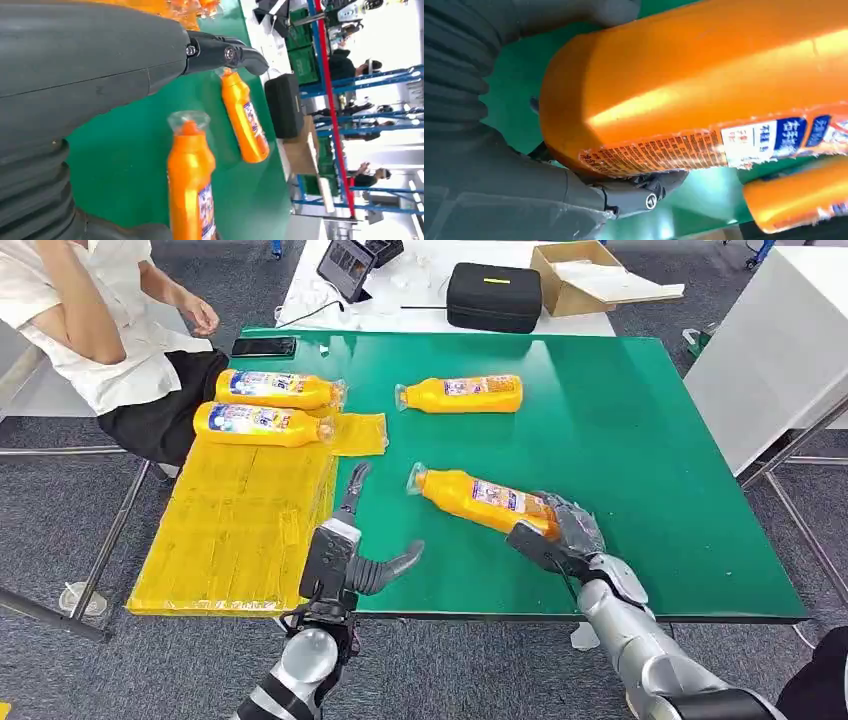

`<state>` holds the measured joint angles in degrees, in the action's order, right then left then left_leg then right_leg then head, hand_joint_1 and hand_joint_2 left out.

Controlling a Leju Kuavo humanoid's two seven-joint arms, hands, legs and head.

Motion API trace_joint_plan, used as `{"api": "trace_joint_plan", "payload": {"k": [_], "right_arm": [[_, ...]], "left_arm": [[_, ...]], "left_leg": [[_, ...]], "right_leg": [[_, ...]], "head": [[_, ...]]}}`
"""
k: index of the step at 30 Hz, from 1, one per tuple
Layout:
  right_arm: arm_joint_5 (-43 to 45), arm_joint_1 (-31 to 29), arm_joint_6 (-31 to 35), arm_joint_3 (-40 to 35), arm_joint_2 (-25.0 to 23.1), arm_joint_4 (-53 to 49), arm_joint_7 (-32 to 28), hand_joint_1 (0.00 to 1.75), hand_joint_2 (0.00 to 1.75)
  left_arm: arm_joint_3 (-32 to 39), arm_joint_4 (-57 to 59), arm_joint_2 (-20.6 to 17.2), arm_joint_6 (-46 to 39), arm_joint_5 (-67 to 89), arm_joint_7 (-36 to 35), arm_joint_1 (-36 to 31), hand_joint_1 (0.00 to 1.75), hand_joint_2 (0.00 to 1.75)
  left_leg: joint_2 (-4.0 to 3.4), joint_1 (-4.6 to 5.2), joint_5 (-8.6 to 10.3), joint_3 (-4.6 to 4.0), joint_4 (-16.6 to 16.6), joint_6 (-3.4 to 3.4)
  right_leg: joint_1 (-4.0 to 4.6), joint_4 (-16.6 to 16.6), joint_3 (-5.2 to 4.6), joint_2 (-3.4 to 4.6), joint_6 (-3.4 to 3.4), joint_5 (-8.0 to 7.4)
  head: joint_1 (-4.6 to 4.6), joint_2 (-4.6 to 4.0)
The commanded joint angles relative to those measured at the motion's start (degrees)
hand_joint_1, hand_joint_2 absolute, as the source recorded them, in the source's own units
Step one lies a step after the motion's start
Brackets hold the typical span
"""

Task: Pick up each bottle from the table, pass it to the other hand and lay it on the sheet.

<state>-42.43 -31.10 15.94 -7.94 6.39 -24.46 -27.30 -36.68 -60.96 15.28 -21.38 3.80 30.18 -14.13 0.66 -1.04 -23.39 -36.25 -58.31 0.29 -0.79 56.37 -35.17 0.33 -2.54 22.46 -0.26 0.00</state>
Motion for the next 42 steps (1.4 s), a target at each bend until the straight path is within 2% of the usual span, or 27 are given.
{"api": "trace_joint_plan", "payload": {"k": [1,4,8,16,20,22,25,32,37,40,41,42], "right_arm": [[23.1,6.2,-8.2,14.7,-8.9,-10.8,-9.8,1.75,1.75],[31.9,9.6,-12.0,14.7,-10.1,-18.8,-9.1,1.75,1.75],[38.0,12.3,-15.8,12.0,-11.4,-24.4,-8.3,1.75,1.75],[40.9,13.6,-20.7,7.2,-12.9,-25.0,-7.6,1.75,1.75],[37.4,13.2,-27.6,-2.9,-12.1,-22.1,-6.9,1.75,1.75],[34.4,12.8,-27.4,-7.9,-11.9,-19.8,-7.1,1.75,1.75],[29.9,13.3,-23.9,-12.9,-12.1,-18.4,-8.3,1.75,1.75],[25.8,14.3,-21.0,-17.3,-11.1,-21.5,-8.8,1.75,1.75],[25.3,14.1,-20.7,-19.4,-11.4,-23.8,-9.1,1.75,1.75],[26.4,14.2,-22.2,-20.5,-10.9,-25.1,-9.8,1.75,1.75],[26.6,14.1,-22.2,-20.5,-10.9,-25.1,-9.8,1.75,1.75],[27.9,14.0,-22.9,-19.9,-11.1,-24.8,-9.9,1.75,1.75]], "left_arm": [[5.5,4.2,0.0,13.3,-32.3,-6.2,1.2,0.00,1.75],[5.3,5.6,-1.3,19.8,-41.0,-8.1,2.3,0.00,1.75],[4.4,5.8,-2.3,23.0,-42.1,-5.8,1.9,0.00,1.75],[3.4,6.5,-2.6,26.6,-41.0,-5.1,1.0,0.00,1.75],[4.0,5.9,-2.0,29.7,-39.8,-2.1,-0.2,0.00,1.75],[4.3,5.1,-1.6,27.5,-36.5,0.1,-1.2,0.00,1.75],[4.8,4.3,-0.9,22.6,-31.9,1.9,-2.3,0.00,1.75],[6.8,5.6,0.0,20.5,-30.7,2.6,-3.3,0.00,1.75],[8.6,6.1,0.7,22.5,-32.5,3.3,-4.3,0.00,1.75],[9.1,6.3,0.8,25.2,-33.3,4.5,-4.8,0.00,1.75],[9.2,6.3,0.9,26.0,-33.9,4.1,-4.7,0.28,1.75],[8.9,6.1,0.8,28.5,-35.3,3.0,-4.6,1.75,1.75]], "left_leg": [[-0.34,0.01,-0.10,0.19,0.1,0.02],[-0.35,0.04,-0.09,0.13,0.1,0.00],[-0.05,0.02,-0.07,-0.09,0.1,0.00],[-0.03,0.01,-0.09,-0.28,0.1,-0.01],[-0.02,0.00,-0.09,-0.32,0.0,0.01],[-0.04,-0.04,-0.06,-0.45,0.0,0.00],[-0.17,-0.03,-0.12,-0.29,0.0,0.00],[-0.03,0.02,-0.09,-0.34,0.0,0.04],[0.05,0.01,0.01,-0.60,0.0,0.00],[-0.01,0.01,-0.06,-0.44,0.0,0.00],[0.02,0.00,-0.02,-0.51,0.0,0.00],[0.01,0.01,-0.07,-0.42,0.0,0.01]], "right_leg": [[0.03,-0.1,0.11,0.25,0.13,0.01],[0.00,0.0,0.02,0.25,0.14,0.02],[0.01,0.0,-0.11,0.01,0.13,0.10],[0.01,0.0,-0.31,0.08,0.13,0.08],[0.02,0.0,-0.33,0.04,0.12,0.09],[0.04,0.0,-0.44,0.10,0.07,0.03],[0.05,0.0,-0.34,0.15,0.13,0.08],[0.00,0.0,-0.35,0.00,0.09,0.11],[-0.01,0.0,-0.59,-0.04,0.06,0.03],[0.00,0.1,-0.44,-0.02,0.10,0.09],[0.01,0.1,-0.51,-0.03,0.08,0.06],[0.01,0.1,-0.42,-0.05,0.12,0.11]], "head": [[0.00,0.00],[0.00,0.00],[0.00,0.02],[0.00,0.00],[-0.02,0.00],[0.02,0.00],[0.00,0.00],[0.00,0.00],[0.00,0.00],[0.00,0.00],[0.00,0.00],[0.00,0.00]]}}
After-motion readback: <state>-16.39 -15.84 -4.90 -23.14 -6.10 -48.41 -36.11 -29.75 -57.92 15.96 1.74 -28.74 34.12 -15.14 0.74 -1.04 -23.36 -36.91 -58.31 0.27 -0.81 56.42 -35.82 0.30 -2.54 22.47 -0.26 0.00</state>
